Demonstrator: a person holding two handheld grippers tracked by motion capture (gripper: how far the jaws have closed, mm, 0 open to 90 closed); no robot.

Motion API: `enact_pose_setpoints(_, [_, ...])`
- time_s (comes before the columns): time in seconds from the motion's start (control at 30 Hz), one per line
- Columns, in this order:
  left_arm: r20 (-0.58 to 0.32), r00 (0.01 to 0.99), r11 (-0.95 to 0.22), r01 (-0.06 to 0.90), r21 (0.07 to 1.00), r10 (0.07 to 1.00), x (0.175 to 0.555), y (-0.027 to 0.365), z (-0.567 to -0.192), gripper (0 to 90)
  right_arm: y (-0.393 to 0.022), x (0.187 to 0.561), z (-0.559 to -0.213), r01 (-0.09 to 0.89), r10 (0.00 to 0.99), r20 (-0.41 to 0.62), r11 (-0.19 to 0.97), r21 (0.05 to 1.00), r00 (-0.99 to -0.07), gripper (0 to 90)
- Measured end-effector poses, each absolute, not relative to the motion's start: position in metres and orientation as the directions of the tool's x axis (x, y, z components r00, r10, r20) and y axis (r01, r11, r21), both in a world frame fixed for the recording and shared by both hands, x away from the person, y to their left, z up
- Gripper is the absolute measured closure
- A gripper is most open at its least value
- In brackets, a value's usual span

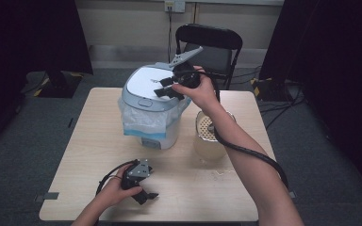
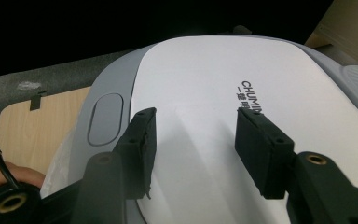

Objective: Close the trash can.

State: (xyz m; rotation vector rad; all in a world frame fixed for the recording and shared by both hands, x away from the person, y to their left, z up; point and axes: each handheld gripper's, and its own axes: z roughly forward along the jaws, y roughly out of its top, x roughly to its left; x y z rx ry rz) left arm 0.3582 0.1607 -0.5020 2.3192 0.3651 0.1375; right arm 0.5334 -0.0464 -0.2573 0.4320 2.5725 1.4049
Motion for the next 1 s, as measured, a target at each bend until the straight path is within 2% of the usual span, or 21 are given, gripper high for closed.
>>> enact_pose_setpoints(0.27, [-0.007,0.953,-0.663,0.217,0.716,0.304,0.3582,0.1608,-0.502,0.0,-0.0462,0.5355,-0.2616,0.166,0.342,-0.01,0.482,0.86,-0.94,48.9])
enact_pose_setpoints(0.3, [-0.007,0.953,-0.664,0.217,0.716,0.304,0.3582,0.1608,-0.5019,0.0,-0.0462,0.5355,-0.2622,0.162,0.342,-0.018,0.489,0.857,-0.939,51.7])
enact_pose_setpoints(0.53, [-0.012,0.953,-0.662,0.219,0.717,0.303,0.3581,0.1606,-0.5021,0.0,-0.0444,0.5331,-0.2638,0.137,0.329,-0.04,0.499,0.856,-0.944,51.4])
enact_pose_setpoints(0.6, [-0.008,0.953,-0.663,0.218,0.717,0.304,0.3582,0.1607,-0.502,0.0,-0.0435,0.5317,-0.2634,0.133,0.326,-0.044,0.502,0.855,-0.944,45.7])
enact_pose_setpoints(0.67, [-0.007,0.953,-0.663,0.217,0.717,0.304,0.3582,0.1607,-0.502,0.0,-0.0408,0.5297,-0.262,0.145,0.329,-0.039,0.515,0.845,-0.944,29.4])
enact_pose_setpoints(0.7, [-0.007,0.953,-0.663,0.217,0.717,0.304,0.3582,0.1607,-0.502,0.0,-0.0389,0.5284,-0.2619,0.14,0.329,-0.049,0.527,0.838,-0.943,26.4])
enact_pose_setpoints(0.87, [-0.007,0.953,-0.663,0.217,0.717,0.304,0.3582,0.1607,-0.502,0.0,-0.0387,0.5264,-0.2597,0.155,0.338,-0.03,0.505,0.849,-0.94,19.5])
enact_pose_setpoints(1.0, [-0.012,0.953,-0.662,0.22,0.717,0.303,0.3582,0.1606,-0.5021,0.0,-0.0452,0.5277,-0.2572,0.172,0.357,-0.016,0.487,0.856,-0.934,17.6])
